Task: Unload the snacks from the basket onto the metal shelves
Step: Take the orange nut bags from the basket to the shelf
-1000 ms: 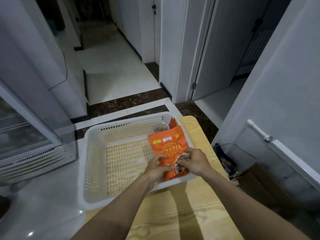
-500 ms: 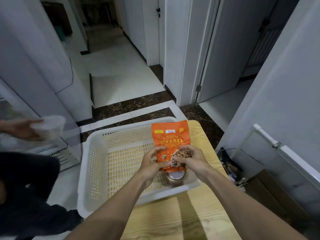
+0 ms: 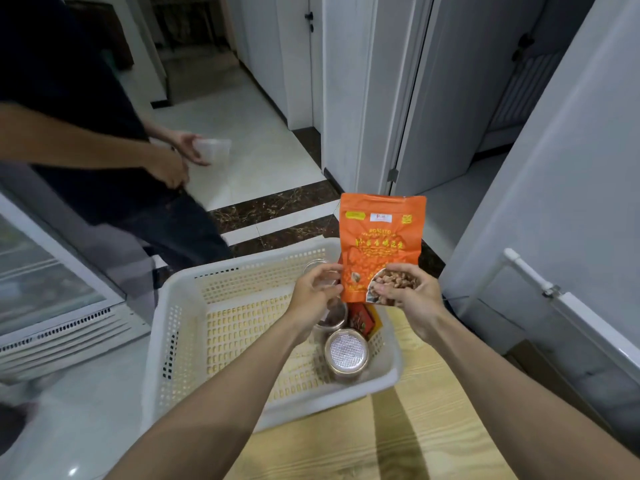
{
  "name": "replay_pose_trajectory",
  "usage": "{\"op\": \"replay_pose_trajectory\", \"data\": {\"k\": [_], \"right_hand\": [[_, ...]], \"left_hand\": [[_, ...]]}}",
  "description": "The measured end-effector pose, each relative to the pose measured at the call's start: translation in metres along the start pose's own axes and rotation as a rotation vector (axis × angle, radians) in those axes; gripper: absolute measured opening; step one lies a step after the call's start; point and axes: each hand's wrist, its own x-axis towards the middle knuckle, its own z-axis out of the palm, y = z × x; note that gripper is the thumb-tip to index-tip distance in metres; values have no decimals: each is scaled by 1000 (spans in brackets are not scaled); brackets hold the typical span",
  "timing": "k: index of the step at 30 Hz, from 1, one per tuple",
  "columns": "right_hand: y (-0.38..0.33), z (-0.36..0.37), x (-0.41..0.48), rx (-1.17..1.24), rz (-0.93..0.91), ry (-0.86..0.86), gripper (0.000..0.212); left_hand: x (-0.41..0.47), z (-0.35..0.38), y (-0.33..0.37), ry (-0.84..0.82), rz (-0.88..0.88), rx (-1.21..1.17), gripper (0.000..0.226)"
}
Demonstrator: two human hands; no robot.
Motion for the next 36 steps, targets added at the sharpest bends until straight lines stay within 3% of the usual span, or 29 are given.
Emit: {"op": "replay_pose_trajectory", "data": {"k": [9, 14, 20, 25, 29, 33, 36], "right_hand": [[-4, -12, 27, 17, -18, 26, 42], [-4, -14, 38, 33, -24, 35, 43], [-3, -15, 47, 40, -27, 43, 43], [0, -14, 46, 36, -16, 48, 43], [0, -15, 42, 38, -19, 55, 42], [-7, -17, 33, 62, -1, 54, 44], [-11, -17, 29, 81, -1, 52, 44]], "left_hand": [[31, 6, -37, -132, 37, 419, 34], [40, 23, -42, -200, 69, 552, 11], [47, 36, -44, -132, 89, 918, 27], [43, 43, -35, 1, 3, 1127, 27], [42, 48, -31, 46, -94, 1090, 17], [37, 41, -32, 158, -62, 889, 33], [29, 32, -27, 291, -43, 648, 27]]}}
